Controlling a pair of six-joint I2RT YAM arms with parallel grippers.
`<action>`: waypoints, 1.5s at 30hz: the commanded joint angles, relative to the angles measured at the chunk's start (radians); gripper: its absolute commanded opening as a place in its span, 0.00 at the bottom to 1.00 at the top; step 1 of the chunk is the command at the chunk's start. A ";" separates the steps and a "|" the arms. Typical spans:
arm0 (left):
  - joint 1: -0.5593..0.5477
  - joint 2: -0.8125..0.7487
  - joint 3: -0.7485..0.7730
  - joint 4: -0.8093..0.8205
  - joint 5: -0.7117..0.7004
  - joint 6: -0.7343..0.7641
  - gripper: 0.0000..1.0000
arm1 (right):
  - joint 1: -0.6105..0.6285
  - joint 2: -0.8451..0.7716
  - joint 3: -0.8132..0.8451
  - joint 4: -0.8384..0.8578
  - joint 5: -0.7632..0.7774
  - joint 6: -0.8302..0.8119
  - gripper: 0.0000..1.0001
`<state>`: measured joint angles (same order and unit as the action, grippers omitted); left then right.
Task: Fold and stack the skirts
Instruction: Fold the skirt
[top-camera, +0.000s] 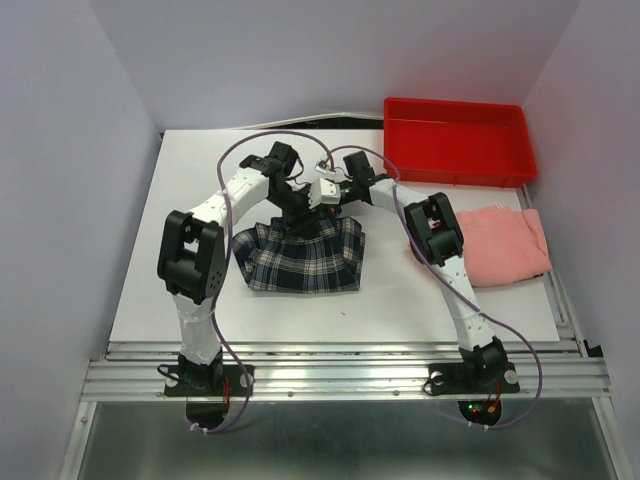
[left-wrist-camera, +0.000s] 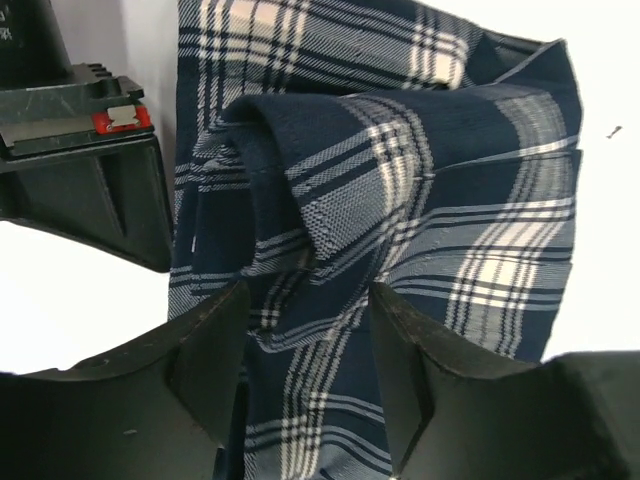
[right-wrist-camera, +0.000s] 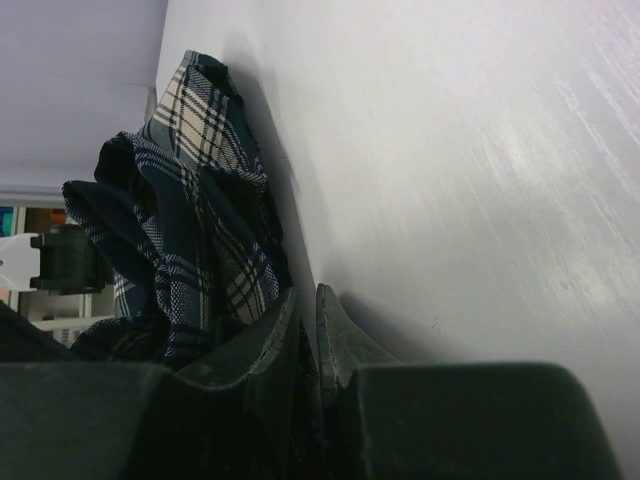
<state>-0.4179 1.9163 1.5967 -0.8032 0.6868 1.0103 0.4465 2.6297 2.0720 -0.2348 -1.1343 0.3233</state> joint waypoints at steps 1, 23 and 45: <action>-0.002 0.007 0.017 0.019 0.003 0.027 0.58 | 0.008 -0.005 -0.013 0.020 -0.042 0.008 0.17; 0.002 0.101 0.137 0.134 -0.075 -0.111 0.00 | 0.035 -0.042 -0.095 0.028 -0.090 0.019 0.01; 0.063 0.155 0.089 0.239 -0.124 -0.359 0.34 | -0.098 -0.163 0.077 -0.066 0.260 0.079 0.70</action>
<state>-0.3885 2.1136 1.6722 -0.6041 0.5365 0.7753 0.3634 2.5839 2.1216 -0.2276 -0.9802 0.4046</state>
